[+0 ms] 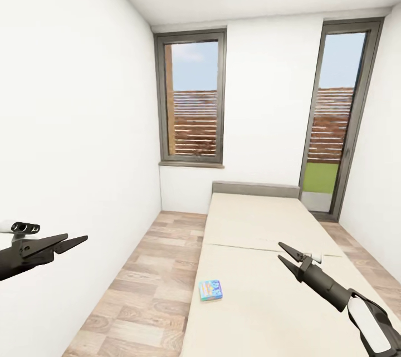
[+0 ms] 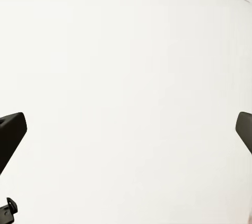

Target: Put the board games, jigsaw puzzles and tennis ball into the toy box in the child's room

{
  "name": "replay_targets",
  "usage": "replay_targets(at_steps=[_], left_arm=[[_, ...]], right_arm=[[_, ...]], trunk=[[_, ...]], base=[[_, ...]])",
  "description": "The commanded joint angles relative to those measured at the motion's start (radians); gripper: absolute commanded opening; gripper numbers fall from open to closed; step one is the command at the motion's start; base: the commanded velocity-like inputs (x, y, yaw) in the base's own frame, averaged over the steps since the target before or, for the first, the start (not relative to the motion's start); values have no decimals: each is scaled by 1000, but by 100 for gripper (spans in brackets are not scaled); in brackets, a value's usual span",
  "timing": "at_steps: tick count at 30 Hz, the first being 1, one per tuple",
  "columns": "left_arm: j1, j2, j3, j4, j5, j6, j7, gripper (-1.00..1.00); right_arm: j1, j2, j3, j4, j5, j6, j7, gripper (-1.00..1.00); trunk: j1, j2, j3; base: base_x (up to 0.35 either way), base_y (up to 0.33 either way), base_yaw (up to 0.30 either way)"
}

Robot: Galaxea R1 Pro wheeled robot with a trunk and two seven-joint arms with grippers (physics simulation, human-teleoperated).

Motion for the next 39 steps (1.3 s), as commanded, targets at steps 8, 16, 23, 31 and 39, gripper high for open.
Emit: replay_targets(at_steps=[8, 16, 23, 31, 39], left_arm=[[0, 0, 0, 0, 3, 9, -1, 100], [0, 0, 0, 0, 3, 9, -1, 100], [0, 0, 0, 0, 3, 9, -1, 100], [0, 0, 0, 0, 3, 9, -1, 100], [0, 0, 0, 0, 3, 9, -1, 100]], right_arm=[[0, -1, -1, 2, -4, 7, -1, 100], [0, -4, -1, 4, -5, 7, -18, 100], [-4, -7, -1, 32, -8, 7, -22, 100], [-8, -11, -1, 55, -10, 7, -21, 100], [-8, -11, -1, 56, -10, 7, -22, 100]], trunk=[[0, -1, -10], [0, -1, -23], [0, -1, -34], [0, -1, -43], [0, -1, -45]], base=[[0, 0, -3], [0, 0, -3], [0, 0, -74], [34, 0, -168], [124, 0, -257]])
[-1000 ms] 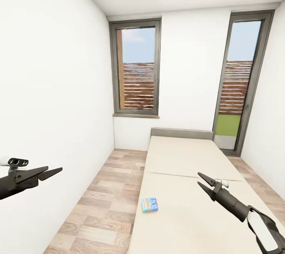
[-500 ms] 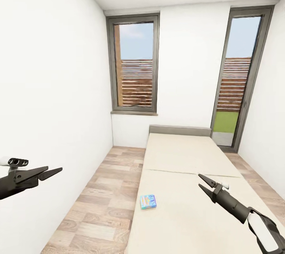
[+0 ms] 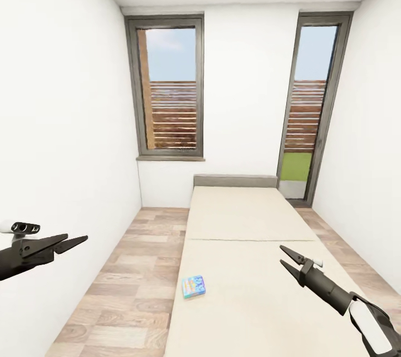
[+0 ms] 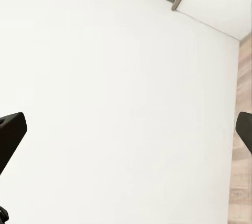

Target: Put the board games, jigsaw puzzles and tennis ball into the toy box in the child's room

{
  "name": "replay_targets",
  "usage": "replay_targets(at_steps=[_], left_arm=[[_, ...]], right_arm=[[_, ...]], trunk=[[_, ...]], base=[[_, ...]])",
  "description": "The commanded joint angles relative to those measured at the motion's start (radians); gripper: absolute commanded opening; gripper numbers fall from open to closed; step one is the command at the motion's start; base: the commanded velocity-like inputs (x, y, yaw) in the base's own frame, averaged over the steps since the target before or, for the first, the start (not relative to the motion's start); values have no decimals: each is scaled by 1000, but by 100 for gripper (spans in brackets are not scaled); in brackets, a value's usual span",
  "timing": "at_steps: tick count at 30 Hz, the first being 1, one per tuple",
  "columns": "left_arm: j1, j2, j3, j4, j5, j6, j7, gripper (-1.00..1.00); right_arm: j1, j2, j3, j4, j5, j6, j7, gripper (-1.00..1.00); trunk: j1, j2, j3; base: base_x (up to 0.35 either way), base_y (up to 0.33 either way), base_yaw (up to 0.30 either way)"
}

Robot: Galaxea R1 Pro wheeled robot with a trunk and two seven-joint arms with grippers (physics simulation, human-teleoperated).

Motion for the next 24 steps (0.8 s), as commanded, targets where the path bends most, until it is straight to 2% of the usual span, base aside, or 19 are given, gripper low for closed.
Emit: replay_targets(at_steps=[1, 18, 24], left_arm=[[0, 0, 0, 0, 3, 8, -1, 100], [0, 0, 0, 0, 2, 8, 0, 100], [0, 0, 0, 0, 2, 7, 1, 100]], right_arm=[[-1, 0, -1, 0, -4, 6, 1, 100], [-1, 0, -1, 1, -4, 6, 2, 100], [-1, 2, -2, 0, -4, 3, 2, 100]], trunk=[[1, -1, 0], [1, -1, -1], [1, -1, -2]], base=[[139, 0, -273], [160, 0, -273], [152, 0, -124]])
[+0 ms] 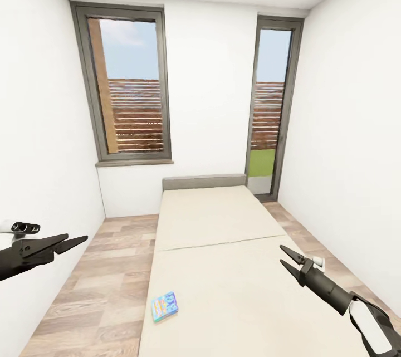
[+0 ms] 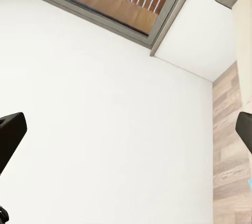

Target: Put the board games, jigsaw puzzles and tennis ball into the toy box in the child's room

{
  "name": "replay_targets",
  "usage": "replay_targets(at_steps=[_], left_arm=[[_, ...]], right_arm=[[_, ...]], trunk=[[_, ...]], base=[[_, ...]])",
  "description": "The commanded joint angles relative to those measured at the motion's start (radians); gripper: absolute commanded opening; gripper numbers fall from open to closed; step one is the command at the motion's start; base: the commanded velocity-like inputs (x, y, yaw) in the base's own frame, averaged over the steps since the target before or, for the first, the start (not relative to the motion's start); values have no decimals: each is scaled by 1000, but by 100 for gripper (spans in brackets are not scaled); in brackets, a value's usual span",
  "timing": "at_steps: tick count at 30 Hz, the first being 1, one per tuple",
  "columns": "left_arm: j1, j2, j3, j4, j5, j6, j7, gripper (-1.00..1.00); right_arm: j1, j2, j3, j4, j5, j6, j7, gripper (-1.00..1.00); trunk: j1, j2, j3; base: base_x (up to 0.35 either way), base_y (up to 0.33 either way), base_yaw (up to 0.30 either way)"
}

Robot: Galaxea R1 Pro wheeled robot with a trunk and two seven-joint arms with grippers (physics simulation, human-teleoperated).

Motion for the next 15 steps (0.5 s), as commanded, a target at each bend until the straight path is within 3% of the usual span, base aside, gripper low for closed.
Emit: replay_targets(at_steps=[1, 9, 15], left_arm=[[0, 0, 0, 0, 3, 9, -1, 100], [0, 0, 0, 0, 2, 9, 0, 100], [0, 0, 0, 0, 2, 9, 1, 100]], right_arm=[[0, 0, -2, 0, -4, 4, 1, 100], [0, 5, -17, 0, -3, -25, 1, 100], [0, 6, -19, 0, -2, -27, 1, 100]], trunk=[[1, -1, -1], [1, -1, -1], [1, -1, -1]], base=[[75, 0, -34], [28, -6, 1], [66, -75, 200]])
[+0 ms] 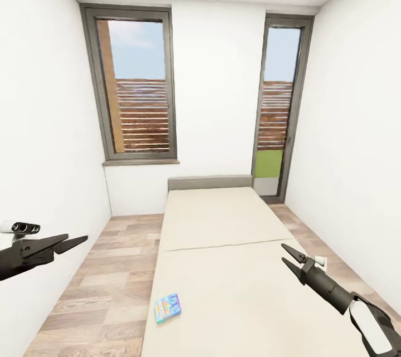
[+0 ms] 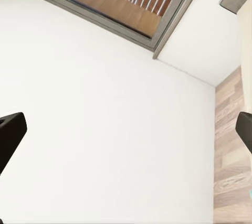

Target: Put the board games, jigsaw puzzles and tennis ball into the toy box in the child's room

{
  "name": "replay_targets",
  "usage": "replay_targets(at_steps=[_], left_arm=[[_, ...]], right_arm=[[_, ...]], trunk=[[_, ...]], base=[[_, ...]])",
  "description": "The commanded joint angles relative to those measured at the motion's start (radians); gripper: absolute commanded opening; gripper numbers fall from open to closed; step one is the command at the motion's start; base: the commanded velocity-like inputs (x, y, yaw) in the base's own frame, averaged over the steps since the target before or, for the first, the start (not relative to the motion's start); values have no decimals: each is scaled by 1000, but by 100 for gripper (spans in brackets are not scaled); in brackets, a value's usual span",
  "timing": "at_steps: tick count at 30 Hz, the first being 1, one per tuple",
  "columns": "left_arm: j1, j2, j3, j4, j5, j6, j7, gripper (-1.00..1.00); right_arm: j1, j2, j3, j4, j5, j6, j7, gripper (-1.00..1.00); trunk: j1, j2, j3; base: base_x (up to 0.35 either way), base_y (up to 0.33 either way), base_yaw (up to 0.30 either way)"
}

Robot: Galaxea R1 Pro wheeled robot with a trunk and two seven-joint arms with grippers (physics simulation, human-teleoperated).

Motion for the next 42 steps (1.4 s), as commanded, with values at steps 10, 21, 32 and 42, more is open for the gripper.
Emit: replay_targets(at_steps=[10, 21, 32, 42], left_arm=[[-1, 0, -1, 0, 4, 9, -1, 100], [-1, 0, -1, 0, 4, 9, -1, 100], [-1, 0, -1, 0, 4, 9, -1, 100], [-1, 0, -1, 0, 4, 9, -1, 100]], right_arm=[[0, 0, -1, 0, -6, 5, 2, 100], [0, 0, -1, 0, -6, 5, 2, 100], [0, 2, -1, 0, -5, 4, 2, 100], [0, 3, -1, 0, -4, 2, 2, 100]], trunk=[[0, -1, 0], [0, -1, 0], [0, -1, 0], [0, -1, 0]], base=[[22, -12, 111], [142, 0, 4], [118, -2, 0], [109, -71, 0]])
